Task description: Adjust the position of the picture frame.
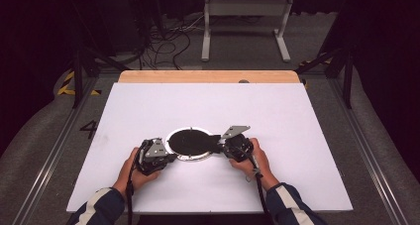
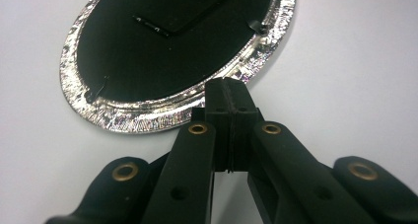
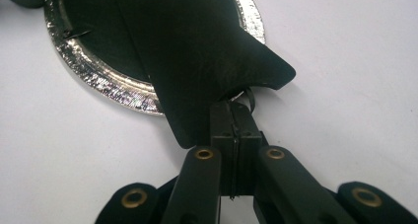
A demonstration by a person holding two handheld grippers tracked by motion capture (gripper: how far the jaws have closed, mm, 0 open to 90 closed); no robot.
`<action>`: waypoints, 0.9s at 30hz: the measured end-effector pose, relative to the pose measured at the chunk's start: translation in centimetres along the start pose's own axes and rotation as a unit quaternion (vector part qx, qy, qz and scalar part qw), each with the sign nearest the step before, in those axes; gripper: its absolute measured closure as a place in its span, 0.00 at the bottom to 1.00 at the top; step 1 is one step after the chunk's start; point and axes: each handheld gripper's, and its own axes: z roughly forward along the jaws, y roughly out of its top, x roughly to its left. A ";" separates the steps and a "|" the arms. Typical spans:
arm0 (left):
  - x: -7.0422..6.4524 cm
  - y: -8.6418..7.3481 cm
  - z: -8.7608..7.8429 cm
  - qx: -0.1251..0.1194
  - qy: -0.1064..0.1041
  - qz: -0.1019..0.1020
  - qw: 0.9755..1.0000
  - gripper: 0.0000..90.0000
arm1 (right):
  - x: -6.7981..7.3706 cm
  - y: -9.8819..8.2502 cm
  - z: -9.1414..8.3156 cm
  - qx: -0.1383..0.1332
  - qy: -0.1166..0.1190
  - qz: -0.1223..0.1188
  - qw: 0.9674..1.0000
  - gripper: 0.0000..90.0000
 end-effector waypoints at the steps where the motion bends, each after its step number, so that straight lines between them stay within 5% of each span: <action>1: 0.0 0.0 0.0 -0.001 0.002 0.001 1.000 1.00 | 0.2 -0.1 -0.1 0.000 -0.001 -0.001 1.000 1.00; 6: 0.4 0.1 0.2 -0.001 0.005 -0.003 1.000 1.00 | 0.6 -0.6 -0.6 0.001 0.009 -0.005 1.000 1.00; 10: 1.1 0.2 0.5 -0.008 -0.011 -0.016 1.000 0.99 | 0.5 -1.1 -1.1 0.006 0.043 0.013 0.999 1.00; 21: 2.0 1.6 1.9 -0.010 0.016 -0.019 1.000 0.94 | 1.5 -2.0 -2.0 0.007 0.038 -0.006 0.999 1.00; 27: 2.1 1.6 2.1 -0.016 0.017 -0.019 1.000 0.94 | 1.3 -2.4 -2.3 -0.001 0.062 -0.008 0.998 1.00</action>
